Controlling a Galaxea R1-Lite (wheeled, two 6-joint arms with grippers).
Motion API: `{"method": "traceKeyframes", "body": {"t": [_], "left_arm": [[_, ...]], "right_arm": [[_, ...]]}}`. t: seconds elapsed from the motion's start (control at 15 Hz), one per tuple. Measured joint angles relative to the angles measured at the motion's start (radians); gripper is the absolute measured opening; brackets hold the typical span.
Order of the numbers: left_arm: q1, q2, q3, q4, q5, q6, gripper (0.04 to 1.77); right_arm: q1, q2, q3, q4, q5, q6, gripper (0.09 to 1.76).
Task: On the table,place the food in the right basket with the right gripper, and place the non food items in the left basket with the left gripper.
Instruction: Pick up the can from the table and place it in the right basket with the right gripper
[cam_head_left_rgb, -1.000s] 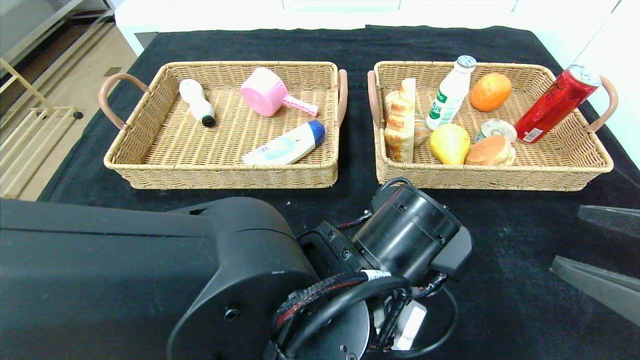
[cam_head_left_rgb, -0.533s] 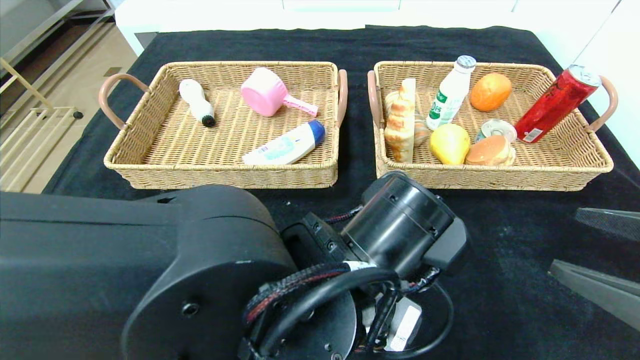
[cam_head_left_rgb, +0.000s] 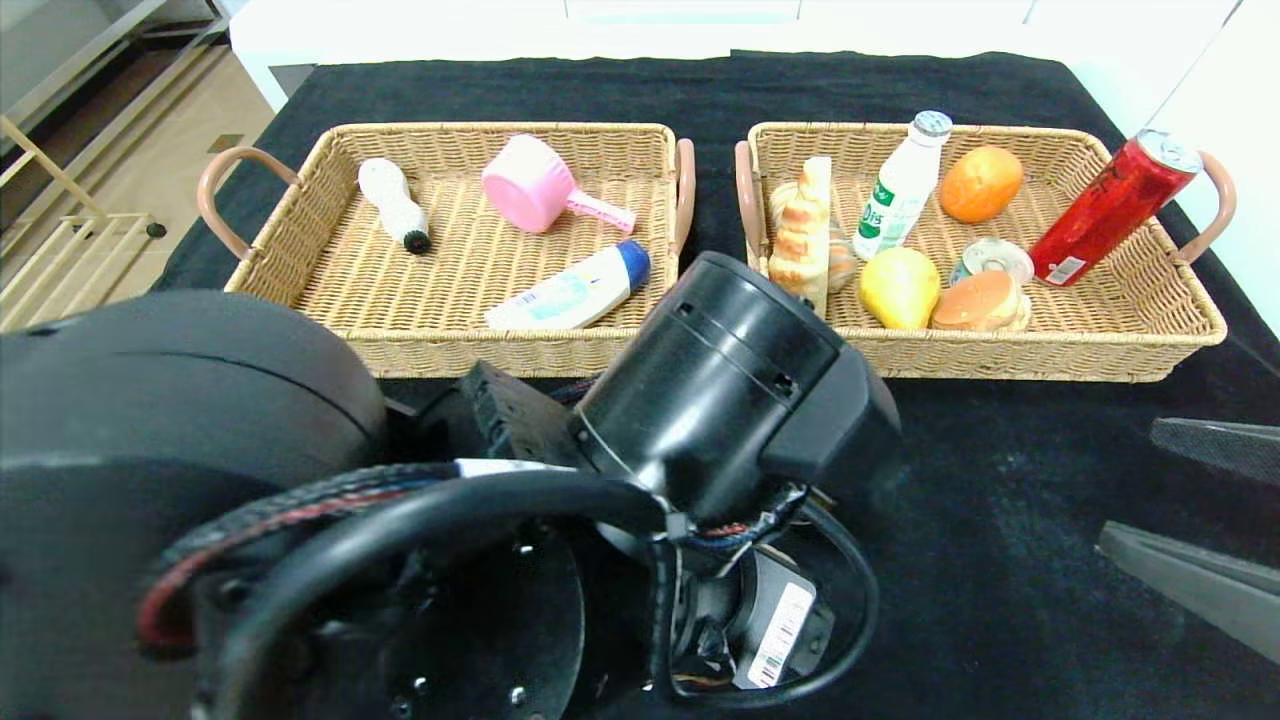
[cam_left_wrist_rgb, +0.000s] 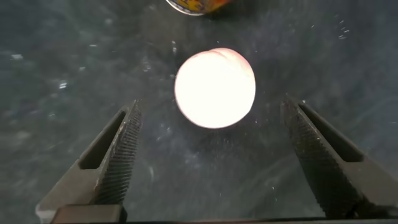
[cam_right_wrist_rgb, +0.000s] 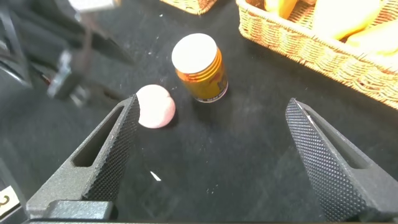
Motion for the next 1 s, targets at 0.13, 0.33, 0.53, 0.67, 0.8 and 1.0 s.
{"method": "traceKeyframes", "body": {"t": [0.13, 0.33, 0.53, 0.67, 0.8, 1.0], "left_arm": [[0.0, -0.049, 0.027, -0.004, -0.002, 0.001, 1.64], [0.019, -0.138, 0.1, -0.012, -0.034, 0.005, 1.66], [0.085, -0.233, 0.177, -0.1, -0.16, 0.028, 1.68], [0.116, -0.278, 0.265, -0.24, -0.184, 0.078, 1.69], [0.138, -0.312, 0.376, -0.399, -0.191, 0.147, 1.69], [0.181, -0.362, 0.533, -0.63, -0.196, 0.225, 1.7]], "right_arm": [[0.0, 0.006, 0.0, 0.001, 0.0, 0.0, 1.71], [-0.003, 0.026, -0.005, 0.001, -0.003, 0.005, 1.71], [-0.009, 0.048, -0.008, 0.0, -0.009, 0.006, 1.71], [-0.014, 0.06, -0.008, -0.001, -0.008, 0.005, 1.71], [-0.016, 0.078, -0.007, -0.004, -0.009, 0.005, 1.71], [-0.017, 0.096, -0.006, -0.005, -0.01, 0.007, 1.71]]}}
